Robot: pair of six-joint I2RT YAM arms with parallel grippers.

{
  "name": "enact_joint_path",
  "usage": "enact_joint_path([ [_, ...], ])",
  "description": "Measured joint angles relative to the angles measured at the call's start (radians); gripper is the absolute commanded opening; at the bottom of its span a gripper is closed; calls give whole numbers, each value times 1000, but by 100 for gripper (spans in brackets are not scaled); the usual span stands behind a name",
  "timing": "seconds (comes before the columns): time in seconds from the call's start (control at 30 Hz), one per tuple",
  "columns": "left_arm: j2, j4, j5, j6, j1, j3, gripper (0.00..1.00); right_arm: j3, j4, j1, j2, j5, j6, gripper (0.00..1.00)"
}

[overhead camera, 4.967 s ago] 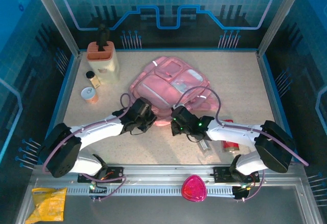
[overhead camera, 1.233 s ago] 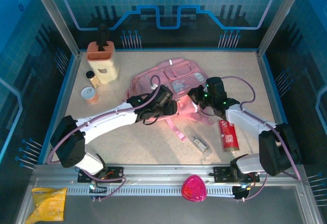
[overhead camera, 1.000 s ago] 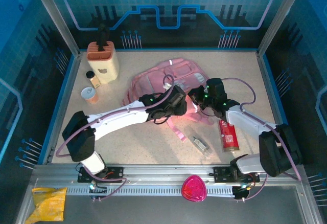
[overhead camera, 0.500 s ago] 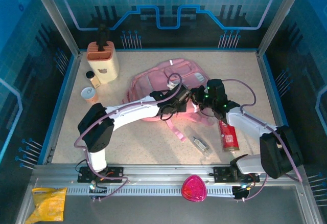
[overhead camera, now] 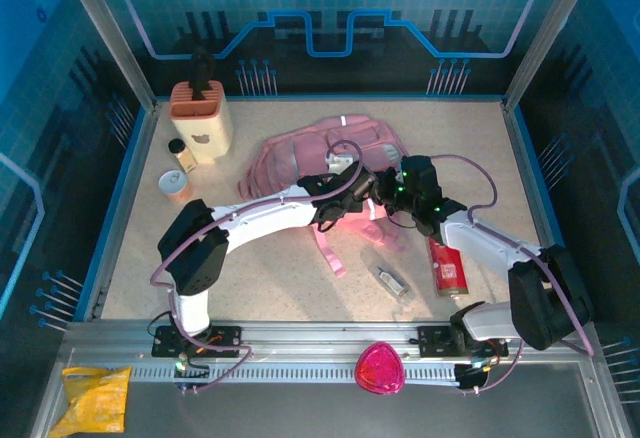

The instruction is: Pack the student bag

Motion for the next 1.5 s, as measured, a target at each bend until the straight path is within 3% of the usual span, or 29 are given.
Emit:
enact_joint_path([
  [0.23, -28, 7, -47, 5, -1, -33, 31, 0, 10, 2, -6, -11, 0, 0],
  [0.7, -134, -34, -71, 46, 4, -113, 28, 0, 15, 2, -7, -23, -1, 0],
  [1.23, -110, -68, 30, 141, 27, -76, 33, 0, 13, 2, -7, -22, -2, 0],
  [1.5, -81, -71, 35, 141, 35, -58, 26, 0, 11, 2, -7, -18, -5, 0],
])
